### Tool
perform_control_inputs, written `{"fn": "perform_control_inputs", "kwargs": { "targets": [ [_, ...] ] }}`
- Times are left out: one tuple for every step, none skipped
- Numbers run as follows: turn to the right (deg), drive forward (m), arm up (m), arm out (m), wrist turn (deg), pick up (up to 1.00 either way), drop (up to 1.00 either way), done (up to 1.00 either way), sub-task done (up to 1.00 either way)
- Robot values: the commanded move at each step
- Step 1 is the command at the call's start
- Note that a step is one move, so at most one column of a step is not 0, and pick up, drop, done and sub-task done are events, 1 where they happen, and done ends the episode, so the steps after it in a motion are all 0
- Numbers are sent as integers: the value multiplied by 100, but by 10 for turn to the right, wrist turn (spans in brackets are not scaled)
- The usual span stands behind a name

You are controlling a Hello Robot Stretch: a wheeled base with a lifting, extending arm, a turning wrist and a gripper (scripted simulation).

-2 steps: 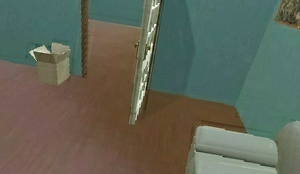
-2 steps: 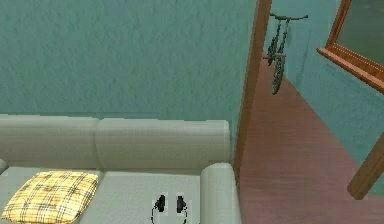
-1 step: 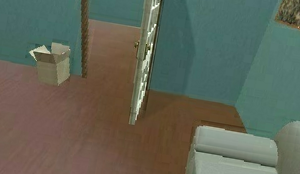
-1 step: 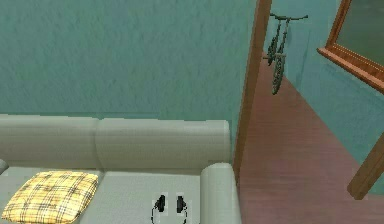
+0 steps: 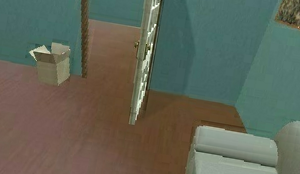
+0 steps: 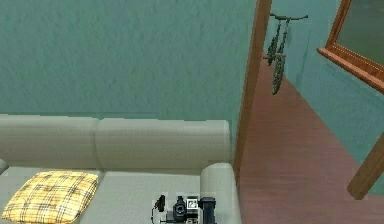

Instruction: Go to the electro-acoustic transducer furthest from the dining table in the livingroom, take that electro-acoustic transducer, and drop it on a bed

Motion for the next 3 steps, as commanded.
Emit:
{"fn": "perform_control_inputs", "kwargs": {
  "targets": [
    [0,0,0,0,450,0,0,0,0],
    [0,0,0,0,450,0,0,0,0],
    [0,0,0,0,450,0,0,0,0]
  ]
}}
